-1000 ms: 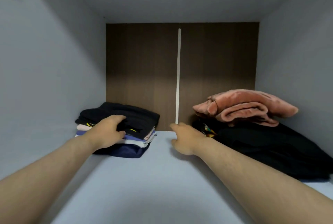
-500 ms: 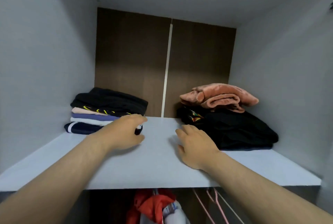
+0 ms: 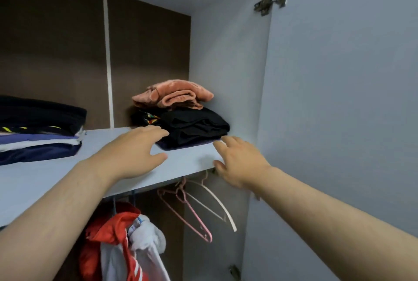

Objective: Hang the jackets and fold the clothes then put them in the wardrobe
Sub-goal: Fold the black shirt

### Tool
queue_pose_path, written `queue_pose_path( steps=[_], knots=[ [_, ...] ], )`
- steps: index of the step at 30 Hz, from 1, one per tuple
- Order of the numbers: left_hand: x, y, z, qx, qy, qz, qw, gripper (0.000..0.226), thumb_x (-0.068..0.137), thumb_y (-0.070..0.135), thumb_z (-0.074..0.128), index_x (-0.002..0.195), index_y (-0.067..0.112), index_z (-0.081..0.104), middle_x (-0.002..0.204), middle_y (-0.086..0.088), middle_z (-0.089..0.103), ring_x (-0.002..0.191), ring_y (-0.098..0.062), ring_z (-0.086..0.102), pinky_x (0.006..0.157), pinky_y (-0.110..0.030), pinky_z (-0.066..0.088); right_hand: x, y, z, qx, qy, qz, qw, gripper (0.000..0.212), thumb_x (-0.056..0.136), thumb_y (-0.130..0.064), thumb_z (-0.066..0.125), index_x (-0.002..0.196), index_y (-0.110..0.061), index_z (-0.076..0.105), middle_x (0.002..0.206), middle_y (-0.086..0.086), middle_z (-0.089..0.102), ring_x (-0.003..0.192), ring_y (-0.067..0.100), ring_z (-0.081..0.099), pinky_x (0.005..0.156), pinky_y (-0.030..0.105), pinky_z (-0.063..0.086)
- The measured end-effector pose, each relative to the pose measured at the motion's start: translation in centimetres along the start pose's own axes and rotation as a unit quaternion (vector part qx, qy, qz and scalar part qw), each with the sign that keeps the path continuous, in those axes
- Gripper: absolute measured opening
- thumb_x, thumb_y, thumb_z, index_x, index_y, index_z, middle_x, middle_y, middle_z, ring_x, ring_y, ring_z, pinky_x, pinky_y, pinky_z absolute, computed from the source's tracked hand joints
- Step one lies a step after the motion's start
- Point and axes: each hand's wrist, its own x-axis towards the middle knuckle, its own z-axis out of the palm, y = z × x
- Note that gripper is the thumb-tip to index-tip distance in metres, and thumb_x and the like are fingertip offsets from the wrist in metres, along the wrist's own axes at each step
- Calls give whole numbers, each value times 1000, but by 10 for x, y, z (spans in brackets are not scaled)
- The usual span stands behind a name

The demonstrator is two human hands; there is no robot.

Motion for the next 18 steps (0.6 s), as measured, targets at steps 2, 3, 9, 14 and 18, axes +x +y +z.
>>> queue_pose_path(
  steps=[2, 3, 9, 14, 18],
  knots=[
    [3, 31, 8, 6, 2, 19, 1000, 65, 92, 49, 57, 151, 31, 35, 158, 8, 33, 145, -13, 29, 116, -31, 27, -32, 21, -10, -14, -16, 32, 999, 35, 96, -39, 42, 120, -13, 47, 120, 8, 50, 113, 31, 47, 89, 40, 43],
    [3, 46, 11, 2, 4, 27, 1000, 66, 92, 50, 57, 151, 31, 35, 158, 8, 33, 145, -13, 29, 116, -32, 27, -49, 31, -16, -19, -25, 46, 998, 36, 96, -38, 43, 122, -13, 47, 121, 8, 50, 114, 31, 46, 90, 40, 43],
    [-8, 166, 31, -46, -11, 109, 993, 67, 88, 50, 62, 148, 31, 40, 155, 10, 39, 144, -11, 32, 115, -29, 27, -171, 89, -56, -58, -46, 120, 990, 44, 100, -43, 40, 132, -13, 44, 126, 10, 49, 119, 33, 45, 96, 40, 42],
    [-26, 301, 33, -118, -6, 206, 971, 68, 86, 47, 67, 147, 34, 42, 153, 14, 40, 141, -8, 36, 111, -19, 23, -286, 125, -114, -97, -31, 167, 981, 44, 98, -44, 42, 130, -13, 47, 128, 10, 50, 119, 33, 45, 96, 43, 43],
    [-59, 408, 40, -178, -29, 273, 945, 70, 86, 50, 65, 149, 37, 37, 155, 18, 35, 144, -5, 29, 116, -22, 21, -386, 150, -164, -128, -29, 222, 966, 44, 97, -44, 44, 127, -13, 50, 130, 11, 51, 123, 32, 44, 100, 43, 41]
  ],
)
